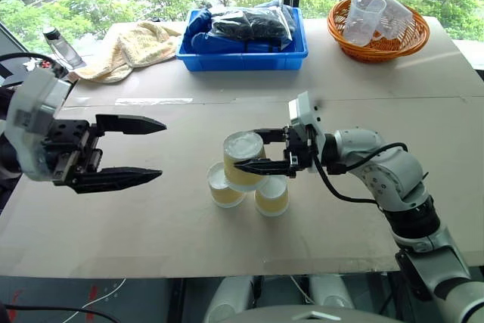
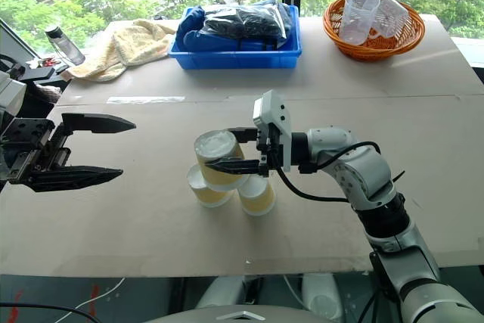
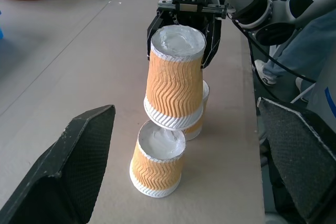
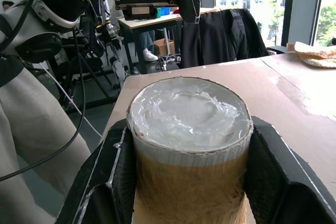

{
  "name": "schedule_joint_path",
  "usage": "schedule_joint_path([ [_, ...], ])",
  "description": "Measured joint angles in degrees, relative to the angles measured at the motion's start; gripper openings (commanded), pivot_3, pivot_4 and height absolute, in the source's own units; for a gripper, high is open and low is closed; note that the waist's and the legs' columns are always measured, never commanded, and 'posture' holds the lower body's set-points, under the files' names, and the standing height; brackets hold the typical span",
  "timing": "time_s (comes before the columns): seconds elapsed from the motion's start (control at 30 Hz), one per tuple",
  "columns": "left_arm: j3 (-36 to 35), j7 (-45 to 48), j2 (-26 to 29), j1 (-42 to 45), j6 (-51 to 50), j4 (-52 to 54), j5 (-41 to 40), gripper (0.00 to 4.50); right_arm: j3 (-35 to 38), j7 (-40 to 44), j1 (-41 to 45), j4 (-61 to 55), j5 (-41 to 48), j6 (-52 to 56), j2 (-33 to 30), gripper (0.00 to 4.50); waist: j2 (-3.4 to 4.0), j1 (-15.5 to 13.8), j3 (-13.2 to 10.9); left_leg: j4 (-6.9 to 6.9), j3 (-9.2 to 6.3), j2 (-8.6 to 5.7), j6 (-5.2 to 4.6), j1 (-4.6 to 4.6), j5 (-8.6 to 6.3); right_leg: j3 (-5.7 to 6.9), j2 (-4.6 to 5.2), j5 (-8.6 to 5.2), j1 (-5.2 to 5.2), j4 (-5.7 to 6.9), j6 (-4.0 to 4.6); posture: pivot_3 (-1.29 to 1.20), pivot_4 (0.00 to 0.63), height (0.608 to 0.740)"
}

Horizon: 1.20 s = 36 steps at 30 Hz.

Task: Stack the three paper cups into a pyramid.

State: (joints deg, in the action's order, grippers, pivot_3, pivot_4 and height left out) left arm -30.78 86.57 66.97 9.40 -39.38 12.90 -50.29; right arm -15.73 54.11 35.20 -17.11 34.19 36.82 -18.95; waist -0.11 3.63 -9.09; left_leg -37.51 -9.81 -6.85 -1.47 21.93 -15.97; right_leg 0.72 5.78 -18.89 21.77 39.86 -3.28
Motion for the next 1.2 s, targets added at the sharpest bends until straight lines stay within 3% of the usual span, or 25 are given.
schedule_joint_path([
  [0.07,0.0,0.5,0.3,0.0,0.0,0.0,0.0,4.5,0.0,0.4,-0.6,0.0,-0.3,-0.7,0.0,1.96,0.0,0.0,0.0,0.0,0.0,0.0,0.0,0.0,0.0,0.0,0.0,0.0,0.0,0.0,0.0,0.0,0.15,0.74],
  [0.1,0.1,0.6,0.3,0.0,0.0,0.0,0.0,4.5,0.0,0.4,-0.6,0.0,-0.3,-0.8,0.0,2.75,0.0,0.0,0.0,0.0,0.0,0.0,0.0,-0.01,0.0,0.0,0.0,0.0,0.0,0.01,0.0,0.0,0.15,0.74],
  [0.17,0.1,0.7,0.3,0.0,0.0,-0.1,0.1,4.5,-0.1,0.4,-0.6,0.0,-0.4,-0.8,0.0,3.14,0.0,0.0,0.0,0.0,0.0,0.0,0.0,-0.01,0.0,0.0,0.0,0.0,0.0,0.0,0.0,0.0,0.15,0.74],
  [0.2,0.2,0.7,0.3,0.1,0.0,-0.1,0.1,4.5,-0.1,0.5,-0.6,0.0,-0.4,-0.8,0.0,3.86,0.0,0.0,0.0,0.0,0.0,0.0,0.0,0.0,0.0,0.0,0.0,0.0,0.0,0.0,0.0,0.0,0.15,0.74],
  [0.27,0.5,0.8,0.3,0.2,0.2,-0.2,0.3,4.5,0.0,0.5,-0.6,0.0,-0.4,-0.8,0.0,4.49,0.0,0.0,0.0,0.0,0.0,0.0,0.0,0.0,0.0,0.0,0.0,0.0,0.0,0.0,0.0,0.0,0.15,0.74],
  [0.6,2.4,0.9,0.3,1.3,1.3,-1.3,0.9,4.5,1.5,1.9,-1.2,-0.1,1.2,-0.8,-2.1,4.49,0.0,-0.1,0.0,0.0,0.0,0.0,0.0,0.0,0.0,0.0,0.0,0.0,0.0,-0.01,0.0,0.0,0.15,0.74],
  [0.8,2.5,0.8,-0.3,-2.6,3.1,-2.7,3.1,4.5,7.4,6.0,-8.4,-4.9,5.0,-0.9,-10.4,4.49,0.01,-0.4,0.0,0.05,0.02,0.0,-0.01,0.01,0.0,-0.03,0.01,0.0,0.0,-0.05,0.0,0.0,0.15,0.74],
  [0.97,4.5,-3.9,-8.3,-10.0,9.7,-6.3,10.9,4.5,15.2,8.2,-20.0,-6.3,4.5,-4.2,-18.1,4.49,0.0,-1.0,0.0,0.11,0.05,0.01,-0.01,-0.03,-0.01,-0.04,0.01,0.0,-0.02,-0.06,0.0,0.0,0.15,0.74],
  [1.1,9.1,-15.8,-17.6,-12.8,21.7,-10.0,23.0,4.5,18.6,7.8,-26.1,-1.6,0.1,-12.3,-18.1,4.49,-0.18,-1.6,0.1,0.01,0.06,0.0,-0.01,-0.09,-0.01,-0.04,0.01,0.03,-0.11,-0.02,0.02,0.0,0.15,0.74],
  [1.2,10.8,-19.4,-22.6,-15.1,27.6,-13.7,26.7,4.5,22.1,7.5,-30.7,6.5,-2.5,-20.5,-15.1,4.49,-0.36,-1.9,0.1,0.0,0.06,0.0,-0.01,-0.08,-0.01,-0.03,0.01,0.03,-0.11,-0.05,0.01,0.0,0.15,0.74],
])
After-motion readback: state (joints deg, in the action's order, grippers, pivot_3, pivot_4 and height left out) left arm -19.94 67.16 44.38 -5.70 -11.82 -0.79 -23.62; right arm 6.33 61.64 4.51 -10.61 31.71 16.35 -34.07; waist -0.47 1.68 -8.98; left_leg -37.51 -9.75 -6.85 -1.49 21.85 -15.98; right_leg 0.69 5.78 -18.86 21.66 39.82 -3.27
